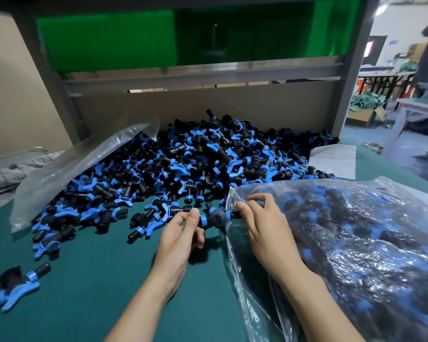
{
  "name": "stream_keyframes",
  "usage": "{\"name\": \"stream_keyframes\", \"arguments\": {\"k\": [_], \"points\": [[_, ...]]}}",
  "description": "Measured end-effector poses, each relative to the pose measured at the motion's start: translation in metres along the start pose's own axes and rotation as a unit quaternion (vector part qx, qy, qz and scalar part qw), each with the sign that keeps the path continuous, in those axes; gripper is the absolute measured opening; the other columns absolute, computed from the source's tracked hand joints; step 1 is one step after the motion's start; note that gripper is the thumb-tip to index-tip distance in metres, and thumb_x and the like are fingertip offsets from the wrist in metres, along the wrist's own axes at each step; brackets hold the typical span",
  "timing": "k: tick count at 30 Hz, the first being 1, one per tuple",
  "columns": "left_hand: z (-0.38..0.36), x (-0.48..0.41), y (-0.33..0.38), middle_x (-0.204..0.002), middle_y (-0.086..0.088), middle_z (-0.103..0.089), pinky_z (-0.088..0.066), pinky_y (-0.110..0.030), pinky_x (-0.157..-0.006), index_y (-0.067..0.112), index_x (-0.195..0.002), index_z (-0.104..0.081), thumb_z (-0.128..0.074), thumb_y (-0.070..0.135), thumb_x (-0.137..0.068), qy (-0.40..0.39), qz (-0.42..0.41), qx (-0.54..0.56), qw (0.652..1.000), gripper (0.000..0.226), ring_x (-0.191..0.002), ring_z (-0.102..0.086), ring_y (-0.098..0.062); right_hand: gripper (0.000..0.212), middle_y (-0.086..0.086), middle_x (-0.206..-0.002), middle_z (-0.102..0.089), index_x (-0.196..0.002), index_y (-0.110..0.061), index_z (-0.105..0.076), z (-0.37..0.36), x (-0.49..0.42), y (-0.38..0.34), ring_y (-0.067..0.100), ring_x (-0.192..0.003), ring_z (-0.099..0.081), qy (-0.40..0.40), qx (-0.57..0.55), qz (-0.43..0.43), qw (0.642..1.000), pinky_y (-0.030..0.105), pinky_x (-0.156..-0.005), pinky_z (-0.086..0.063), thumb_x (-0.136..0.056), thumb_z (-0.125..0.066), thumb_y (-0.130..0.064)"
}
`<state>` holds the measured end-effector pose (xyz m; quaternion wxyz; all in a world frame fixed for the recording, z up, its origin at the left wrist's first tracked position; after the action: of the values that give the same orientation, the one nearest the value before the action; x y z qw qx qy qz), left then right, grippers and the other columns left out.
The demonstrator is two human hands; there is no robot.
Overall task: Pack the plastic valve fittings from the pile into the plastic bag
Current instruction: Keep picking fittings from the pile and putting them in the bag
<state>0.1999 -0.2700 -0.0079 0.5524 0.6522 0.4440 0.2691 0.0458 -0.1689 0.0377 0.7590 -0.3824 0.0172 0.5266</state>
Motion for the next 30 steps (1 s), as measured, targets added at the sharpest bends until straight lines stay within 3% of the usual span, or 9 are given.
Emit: {"name": "stream_keyframes", "arguments": {"k": [5,8,12,18,22,27,30], "points": [[0.0,0.0,-0.003,-0.068,0.0,-0.056,-0.048,-0.02,-0.058,0.013,-0.094,-0.066,-0.062,0.041,-0.085,0.003,0.014,0.02,1.0,0.03,-0.062,-0.051,-0.01,0.034,-0.01,-0.111,-0.041,-0.084,-0.032,-0.047,0.0,0.0,-0.001,0.02,-0.094,-0.051,0.01,-0.001,0.006,1.0,0.042,-0.087,-0.045,-0.101,-0.027,-0.053],[0.0,0.001,-0.004,-0.073,-0.001,-0.059,-0.049,-0.023,-0.061,0.017,-0.1,-0.071,-0.058,0.033,-0.092,0.011,0.017,0.014,1.0,0.021,-0.064,-0.054,-0.01,0.04,-0.01,-0.111,-0.043,-0.095,-0.025,-0.057,0.002,0.0,-0.002,0.018,-0.093,-0.052,0.02,-0.015,0.009,1.0,0.042,-0.086,-0.045,-0.1,-0.03,-0.053],[0.004,-0.001,-0.006,-0.072,0.0,-0.062,-0.05,-0.021,-0.057,0.012,-0.105,-0.065,-0.052,0.021,-0.1,0.038,0.025,0.036,0.998,0.017,-0.061,-0.055,-0.01,0.038,-0.012,-0.109,-0.044,-0.103,-0.028,-0.058,0.005,0.002,-0.003,0.017,-0.092,-0.053,0.038,-0.043,0.007,0.998,0.044,-0.085,-0.046,-0.102,-0.027,-0.049],[0.007,-0.003,-0.009,-0.07,0.002,-0.061,-0.05,-0.022,-0.055,0.01,-0.104,-0.062,-0.049,0.017,-0.101,0.044,0.034,0.048,0.997,0.015,-0.06,-0.055,-0.01,0.023,-0.013,-0.113,-0.046,-0.118,-0.03,-0.059,0.004,0.001,0.001,0.011,-0.096,-0.056,0.045,-0.054,0.003,0.998,0.039,-0.087,-0.049,-0.1,-0.046,-0.025],[0.009,-0.004,-0.01,-0.073,0.0,-0.063,-0.051,-0.023,-0.057,0.01,-0.105,-0.063,-0.051,0.018,-0.1,0.049,0.039,0.05,0.997,0.015,-0.061,-0.055,-0.01,0.029,-0.011,-0.111,-0.049,-0.12,-0.029,-0.059,0.007,0.0,0.001,0.011,-0.103,-0.055,0.055,-0.054,0.006,0.997,0.032,-0.085,-0.049,-0.097,-0.05,-0.014],[0.006,0.001,-0.006,-0.073,0.001,-0.064,-0.05,-0.022,-0.06,0.011,-0.1,-0.067,-0.057,0.023,-0.097,0.04,0.034,0.025,0.998,0.016,-0.063,-0.056,-0.01,0.03,-0.012,-0.106,-0.052,-0.117,-0.028,-0.061,0.016,0.0,-0.004,0.004,-0.098,-0.054,0.093,-0.075,0.013,0.993,0.008,-0.076,-0.038,-0.095,-0.052,-0.01],[-0.004,0.007,-0.002,-0.071,-0.001,-0.063,-0.049,-0.022,-0.057,0.01,-0.096,-0.066,-0.058,0.023,-0.096,0.021,0.026,0.006,0.999,0.015,-0.062,-0.056,-0.011,0.031,-0.013,-0.104,-0.054,-0.114,-0.028,-0.064,0.022,-0.002,-0.01,0.002,-0.09,-0.055,0.112,-0.092,0.019,0.989,0.005,-0.073,-0.038,-0.094,-0.053,-0.007]]}}
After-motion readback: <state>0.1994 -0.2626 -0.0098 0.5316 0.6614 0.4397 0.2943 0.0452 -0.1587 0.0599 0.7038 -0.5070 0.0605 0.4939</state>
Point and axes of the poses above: each hand's wrist, its own x-axis away from the middle knuckle, its own z-axis out of the back of the hand, y = z × x, the point moved 8 cm from there along -x, towards the middle knuckle
